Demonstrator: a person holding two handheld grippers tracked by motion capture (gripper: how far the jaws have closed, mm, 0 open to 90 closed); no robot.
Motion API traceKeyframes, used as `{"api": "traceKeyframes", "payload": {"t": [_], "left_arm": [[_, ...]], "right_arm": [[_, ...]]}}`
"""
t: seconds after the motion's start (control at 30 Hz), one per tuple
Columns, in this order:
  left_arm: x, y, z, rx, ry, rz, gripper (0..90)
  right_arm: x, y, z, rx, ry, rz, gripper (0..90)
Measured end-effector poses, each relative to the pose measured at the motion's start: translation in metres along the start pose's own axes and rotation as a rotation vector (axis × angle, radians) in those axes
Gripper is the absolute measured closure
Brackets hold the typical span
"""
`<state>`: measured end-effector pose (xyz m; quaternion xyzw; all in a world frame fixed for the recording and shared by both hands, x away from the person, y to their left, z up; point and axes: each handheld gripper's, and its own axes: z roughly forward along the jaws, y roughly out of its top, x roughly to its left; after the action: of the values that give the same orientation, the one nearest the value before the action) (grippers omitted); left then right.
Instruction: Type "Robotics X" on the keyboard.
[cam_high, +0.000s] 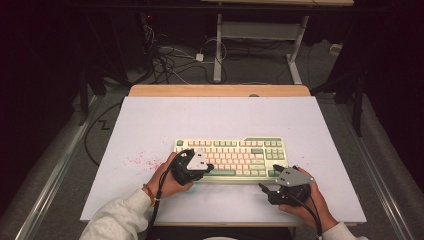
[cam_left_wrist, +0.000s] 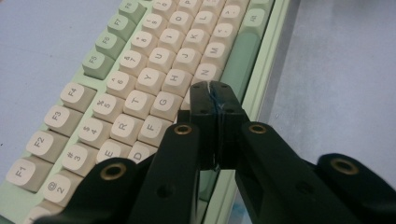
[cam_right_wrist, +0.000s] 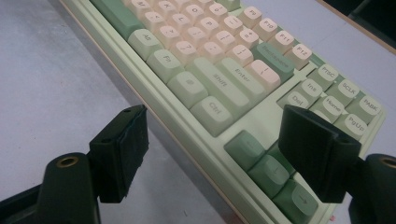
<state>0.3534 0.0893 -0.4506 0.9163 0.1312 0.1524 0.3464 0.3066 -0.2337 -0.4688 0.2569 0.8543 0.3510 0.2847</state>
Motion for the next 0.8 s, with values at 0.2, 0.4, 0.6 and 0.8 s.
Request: {"api": "traceKeyframes", "payload": {"t": [0.2, 0.4, 0.6, 0.8], "left_arm": [[0.0, 0.0, 0.001, 0.001, 0.005, -0.003, 86.6], [-0.002, -0.004, 0.011, 0.041, -0.019, 0.003, 87.6], [0.001, -0.002, 0.002, 0.016, 0.001, -0.007, 87.1], [0.003, -0.002, -0.002, 0.002, 0.01, -0.006, 86.2]], "right_arm": [[0.0, 0.0, 0.0, 0.002, 0.001, 0.004, 25.0], [0.001, 0.0, 0.001, 0.006, 0.004, 0.0, 25.0], [0.0, 0.0, 0.0, 0.003, 0.001, 0.002, 25.0], [0.0, 0.0, -0.001, 0.0, -0.002, 0.009, 25.0]]}}
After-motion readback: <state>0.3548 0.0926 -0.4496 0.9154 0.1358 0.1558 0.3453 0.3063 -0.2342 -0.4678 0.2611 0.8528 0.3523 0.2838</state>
